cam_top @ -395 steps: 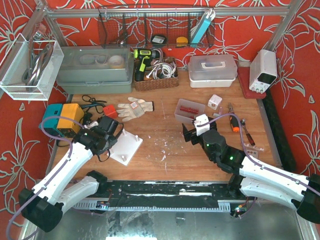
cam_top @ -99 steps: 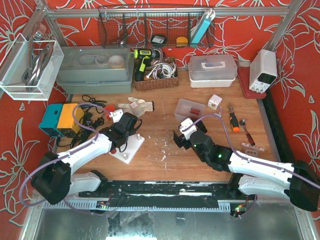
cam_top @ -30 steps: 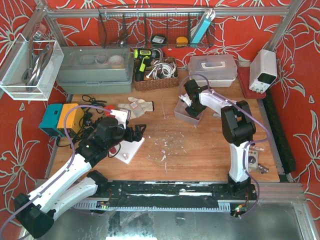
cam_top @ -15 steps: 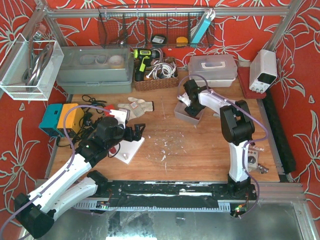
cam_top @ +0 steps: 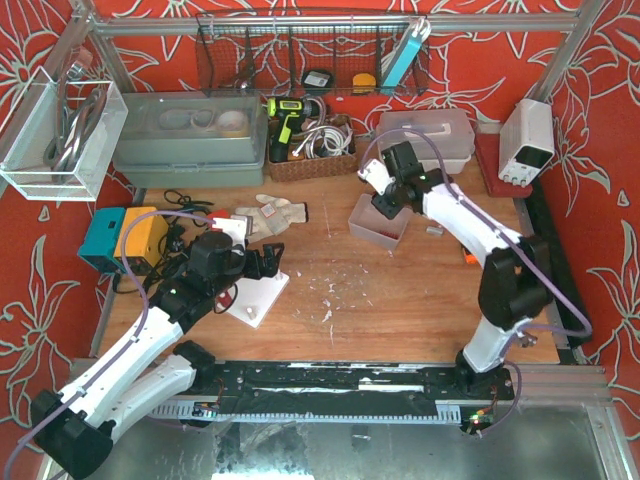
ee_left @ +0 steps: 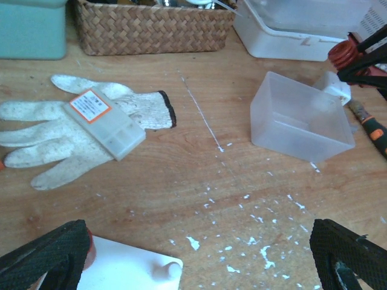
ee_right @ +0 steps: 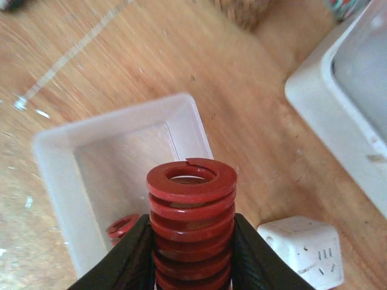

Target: Install the large spring

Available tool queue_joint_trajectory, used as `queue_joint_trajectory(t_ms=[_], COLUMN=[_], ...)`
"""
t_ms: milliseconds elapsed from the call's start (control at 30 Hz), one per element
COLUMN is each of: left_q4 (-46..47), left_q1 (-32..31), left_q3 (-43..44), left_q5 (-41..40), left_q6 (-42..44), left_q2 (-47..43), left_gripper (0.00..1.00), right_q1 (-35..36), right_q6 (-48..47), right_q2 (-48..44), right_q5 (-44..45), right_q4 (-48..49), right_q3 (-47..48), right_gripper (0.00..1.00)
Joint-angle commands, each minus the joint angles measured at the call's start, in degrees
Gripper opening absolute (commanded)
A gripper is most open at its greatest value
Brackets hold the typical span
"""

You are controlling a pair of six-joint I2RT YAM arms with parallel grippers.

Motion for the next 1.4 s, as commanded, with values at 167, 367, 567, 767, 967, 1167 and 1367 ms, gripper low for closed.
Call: queue_joint_trajectory(t_ms=[167, 367, 567, 767, 967, 1167, 1367], left_q4=[3.6, 8.2, 10.3, 11.2, 14.2, 15.2, 15.8], left_q1=[0.3, 0.3, 0.2, -1.3, -5.1, -6.9, -7.2], left_q3=[0.5, -0.7, -1.1, -0.8, -0.6, -0.2, -0.5], left_q5=[10.2, 18.7, 23.7, 27.5, 28.3, 29.9, 31.5], left_q6=[-3.9, -8.6, -10.2, -11.1, -12.7, -13.3, -13.7], left_q2=[-0.8, 0.7, 2.9, 6.3, 8.8, 10.9, 12.2], left_gripper=[0.81, 0.69, 0.54, 0.46, 0.5, 0.59, 0.6], right_q1=[8.5, 17.0, 21.8, 26.5, 29.9, 32.3, 33.2], right_q6=[9.3, 17.5, 22.4, 23.1, 23.0, 21.9, 21.2], right_q2=[-16.5, -25.9, -31.4, -32.6, -32.2, -30.5, -30.5], right_q5=[-3.7, -5.5, -8.6, -8.5, -8.4, -6.9, -5.5], right_q4=[10.6, 21.6, 32.0, 40.1, 48.2, 48.9, 49.4], right_q3=[-11.5, -23.0, -33.7, -41.6, -45.6, -45.1, -45.3], right_gripper=[0.0, 0.0, 0.0, 0.0, 0.0, 0.0, 0.0])
